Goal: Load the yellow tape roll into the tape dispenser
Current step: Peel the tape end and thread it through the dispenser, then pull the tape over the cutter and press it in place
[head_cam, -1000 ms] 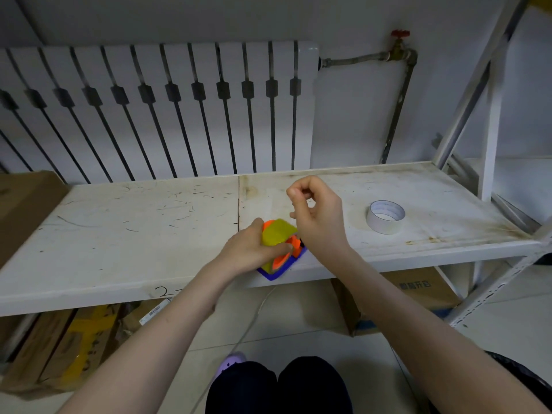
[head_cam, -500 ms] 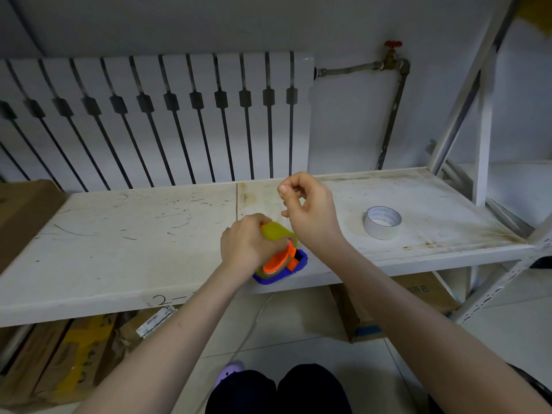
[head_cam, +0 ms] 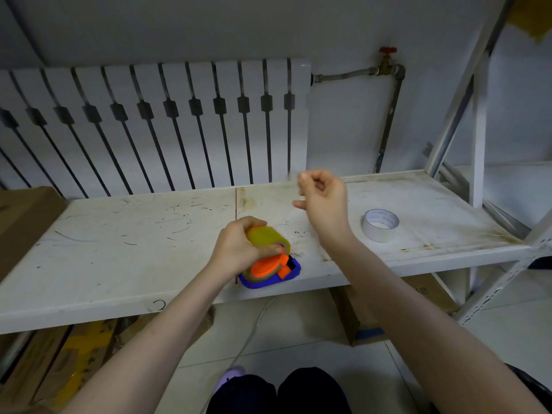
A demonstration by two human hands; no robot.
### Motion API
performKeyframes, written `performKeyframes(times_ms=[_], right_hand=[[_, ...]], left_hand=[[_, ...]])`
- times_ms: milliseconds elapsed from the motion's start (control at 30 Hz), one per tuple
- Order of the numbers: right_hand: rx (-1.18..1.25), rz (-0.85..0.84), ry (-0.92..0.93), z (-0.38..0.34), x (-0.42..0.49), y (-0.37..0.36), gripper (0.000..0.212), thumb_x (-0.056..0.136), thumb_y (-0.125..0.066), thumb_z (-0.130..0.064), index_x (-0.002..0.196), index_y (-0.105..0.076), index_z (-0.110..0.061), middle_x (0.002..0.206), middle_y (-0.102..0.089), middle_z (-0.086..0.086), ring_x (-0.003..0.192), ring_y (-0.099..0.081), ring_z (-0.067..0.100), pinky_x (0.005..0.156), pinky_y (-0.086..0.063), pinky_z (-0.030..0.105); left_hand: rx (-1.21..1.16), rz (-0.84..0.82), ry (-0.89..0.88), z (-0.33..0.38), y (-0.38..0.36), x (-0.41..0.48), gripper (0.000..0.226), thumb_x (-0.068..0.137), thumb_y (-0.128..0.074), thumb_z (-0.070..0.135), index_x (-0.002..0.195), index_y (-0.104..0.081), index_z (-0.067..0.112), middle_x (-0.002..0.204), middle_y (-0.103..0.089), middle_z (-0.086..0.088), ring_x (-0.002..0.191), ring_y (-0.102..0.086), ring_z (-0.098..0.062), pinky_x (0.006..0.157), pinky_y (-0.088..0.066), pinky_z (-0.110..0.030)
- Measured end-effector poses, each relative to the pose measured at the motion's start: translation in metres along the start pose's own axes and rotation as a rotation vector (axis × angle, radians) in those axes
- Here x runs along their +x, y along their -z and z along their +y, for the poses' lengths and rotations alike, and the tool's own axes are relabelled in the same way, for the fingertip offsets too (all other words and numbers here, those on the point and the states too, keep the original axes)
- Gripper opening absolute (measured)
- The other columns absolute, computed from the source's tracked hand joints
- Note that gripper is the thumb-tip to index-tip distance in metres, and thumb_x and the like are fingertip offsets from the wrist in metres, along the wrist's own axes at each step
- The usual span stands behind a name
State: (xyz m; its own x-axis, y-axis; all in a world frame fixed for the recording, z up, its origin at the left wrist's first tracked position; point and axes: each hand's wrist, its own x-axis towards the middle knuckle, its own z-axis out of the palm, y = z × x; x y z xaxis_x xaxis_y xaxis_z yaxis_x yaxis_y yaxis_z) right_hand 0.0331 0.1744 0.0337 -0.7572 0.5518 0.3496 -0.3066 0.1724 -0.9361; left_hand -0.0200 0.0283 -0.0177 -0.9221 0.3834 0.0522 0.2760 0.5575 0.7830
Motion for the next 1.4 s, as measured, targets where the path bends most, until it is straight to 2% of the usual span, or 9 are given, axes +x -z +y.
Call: performKeyframes(times_ms=[233, 333, 400, 533, 700, 833, 1067, 1200, 1400], right_hand=[[0.045, 0.174, -0.149, 0.035, 0.02, 0.021, 0.015, 0.095, -0.05, -0.015, 0.093, -0.058, -0.003, 0.073, -0.052, 0.002, 0.068, -0.055, 0.008, 0.056, -0.056, 0.015], [0.167, 0.281, -0.417, 0.059, 0.028, 0.029, 0.019, 0.094, -0.05, -0.011, 0.077, -0.057, -0.005, 0.068, -0.048, 0.003, 0.063, -0.052, 0.009, 0.063, -0.059, 0.02], [0.229, 0.339, -0.611, 0.08, 0.026, 0.035, 0.024, 0.092, -0.05, -0.008, 0.069, -0.052, -0.008, 0.066, -0.047, 0.004, 0.061, -0.053, 0.012, 0.055, -0.057, 0.017], [0.287, 0.401, -0.759, 0.11, 0.015, 0.037, 0.027, 0.091, -0.052, -0.006, 0.064, -0.049, -0.005, 0.062, -0.045, 0.005, 0.058, -0.049, 0.012, 0.051, -0.052, 0.017], [0.255, 0.326, -0.726, 0.114, 0.017, 0.032, 0.027, 0.088, -0.05, -0.004, 0.061, -0.049, -0.004, 0.063, -0.045, 0.006, 0.063, -0.051, 0.015, 0.045, -0.051, 0.014], [0.248, 0.274, -0.661, 0.114, 0.022, 0.033, 0.026, 0.092, -0.05, -0.009, 0.066, -0.05, -0.006, 0.062, -0.044, 0.005, 0.059, -0.047, 0.013, 0.055, -0.054, 0.017], [0.349, 0.291, -0.728, 0.126, 0.015, 0.041, 0.029, 0.094, -0.05, -0.014, 0.065, -0.05, -0.008, 0.062, -0.044, 0.004, 0.059, -0.048, 0.013, 0.078, -0.055, 0.029], [0.317, 0.321, -0.733, 0.128, 0.008, 0.046, 0.019, 0.089, -0.062, -0.019, 0.075, -0.056, -0.007, 0.07, -0.049, 0.004, 0.063, -0.055, 0.012, 0.074, -0.057, 0.027], [0.184, 0.379, -0.699, 0.138, -0.01, 0.051, 0.02, 0.085, -0.067, -0.012, 0.07, -0.055, -0.007, 0.072, -0.055, 0.006, 0.068, -0.057, 0.014, 0.057, -0.054, 0.021]], left_hand=[[0.017, -0.084, -0.04, -0.007, 0.009, 0.001, 0.059, 0.059, -0.084, 0.04, 0.112, -0.062, 0.026, 0.11, -0.063, 0.005, 0.101, -0.058, -0.014, 0.081, -0.055, -0.035], [-0.002, -0.054, -0.018, -0.014, 0.012, 0.0, 0.063, 0.049, -0.08, 0.047, 0.105, -0.064, 0.024, 0.106, -0.067, 0.003, 0.101, -0.06, -0.014, 0.083, -0.054, -0.038], [-0.014, -0.046, 0.015, -0.024, 0.012, 0.0, 0.065, 0.045, -0.082, 0.044, 0.103, -0.063, 0.021, 0.103, -0.067, 0.001, 0.098, -0.061, -0.017, 0.082, -0.054, -0.041], [0.007, -0.089, 0.061, -0.037, 0.005, -0.005, 0.055, 0.043, -0.083, 0.036, 0.091, -0.059, 0.028, 0.1, -0.066, -0.001, 0.094, -0.063, -0.024, 0.08, -0.055, -0.049], [0.064, -0.16, 0.089, -0.04, 0.011, -0.002, 0.053, 0.048, -0.086, 0.029, 0.09, -0.053, 0.028, 0.096, -0.061, -0.003, 0.093, -0.062, -0.03, 0.082, -0.054, -0.049], [0.196, -0.195, 0.103, -0.033, 0.015, 0.009, 0.052, 0.061, -0.085, 0.021, 0.103, -0.054, 0.018, 0.109, -0.061, -0.009, 0.096, -0.06, -0.027, 0.086, -0.053, -0.044], [0.488, -0.278, -0.116, 0.006, -0.008, 0.007, 0.094, 0.069, -0.076, 0.037, 0.146, -0.023, 0.023, 0.144, -0.035, -0.006, 0.13, -0.041, -0.025, 0.1, -0.04, -0.033], [0.708, -0.204, -0.402, 0.021, -0.039, 0.011, 0.071, 0.081, -0.061, 0.044, 0.143, -0.034, 0.023, 0.142, -0.045, -0.001, 0.129, -0.045, -0.024, 0.107, -0.037, -0.041], [0.824, -0.227, -0.479, 0.009, -0.063, 0.019, 0.029, 0.088, -0.053, 0.032, 0.114, -0.052, 0.02, 0.115, -0.06, 0.0, 0.105, -0.057, -0.023, 0.1, -0.033, -0.036]])
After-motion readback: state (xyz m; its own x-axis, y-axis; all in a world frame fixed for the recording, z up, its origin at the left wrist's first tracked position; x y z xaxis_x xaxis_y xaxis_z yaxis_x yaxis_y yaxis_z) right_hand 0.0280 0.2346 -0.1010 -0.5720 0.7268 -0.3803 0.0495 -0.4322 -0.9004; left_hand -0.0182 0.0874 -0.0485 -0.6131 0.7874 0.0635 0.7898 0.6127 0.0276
